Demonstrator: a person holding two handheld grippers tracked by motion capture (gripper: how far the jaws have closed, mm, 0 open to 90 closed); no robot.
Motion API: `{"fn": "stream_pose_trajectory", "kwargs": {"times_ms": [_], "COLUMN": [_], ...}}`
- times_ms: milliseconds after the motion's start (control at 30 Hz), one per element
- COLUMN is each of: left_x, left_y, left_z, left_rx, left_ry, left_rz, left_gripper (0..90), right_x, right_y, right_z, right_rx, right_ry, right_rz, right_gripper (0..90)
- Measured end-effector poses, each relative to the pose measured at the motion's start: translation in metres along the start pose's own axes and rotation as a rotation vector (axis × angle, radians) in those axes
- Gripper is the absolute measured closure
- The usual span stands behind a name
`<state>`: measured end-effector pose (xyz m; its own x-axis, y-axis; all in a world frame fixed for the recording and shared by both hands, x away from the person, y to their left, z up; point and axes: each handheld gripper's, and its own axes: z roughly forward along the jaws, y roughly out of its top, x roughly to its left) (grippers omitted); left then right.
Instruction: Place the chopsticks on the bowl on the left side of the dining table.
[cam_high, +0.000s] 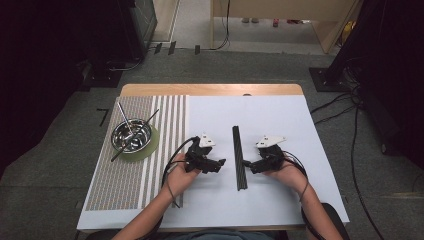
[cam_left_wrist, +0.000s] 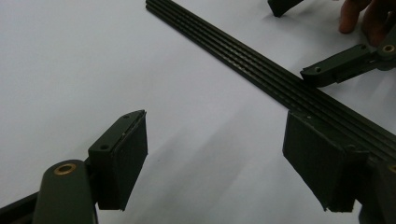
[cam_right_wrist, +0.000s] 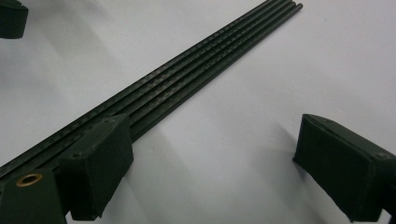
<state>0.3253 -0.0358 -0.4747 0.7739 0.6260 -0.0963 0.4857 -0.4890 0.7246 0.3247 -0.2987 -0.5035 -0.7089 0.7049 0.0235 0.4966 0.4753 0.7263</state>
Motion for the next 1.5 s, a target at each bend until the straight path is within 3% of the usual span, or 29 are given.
{"fn": "stream_pose_trajectory", "kwargs": {"times_ms": [367, 700, 1067, 1500], "left_x": [-0.011, -0.02, -0.03, -0.04], "left_y": [0.002, 0.001, 0.0, 0.002], "left_z": [0.009, 0.016, 0.022, 0.028], "left_rx": [0.0, -0.004, 0.017, 0.019], "left_ry": [-0.007, -0.022, -0.006, -0.018], "left_rz": [-0.017, 0.009, 0.048, 0.046], "left_gripper": [22.4, 22.2, 21.2, 20.8], "right_x": [0.0, 0.0, 0.0, 0.0], "right_y": [0.0, 0.0, 0.0, 0.0], "right_z": [0.0, 0.0, 0.0, 0.0], "right_rx": [0.0, 0.0, 0.0, 0.001], "right_ry": [0.0, 0.0, -0.001, -0.001], "right_rz": [-0.001, 0.0, 0.0, 0.002], "right_gripper": [10.9, 10.9, 10.9, 11.0]}}
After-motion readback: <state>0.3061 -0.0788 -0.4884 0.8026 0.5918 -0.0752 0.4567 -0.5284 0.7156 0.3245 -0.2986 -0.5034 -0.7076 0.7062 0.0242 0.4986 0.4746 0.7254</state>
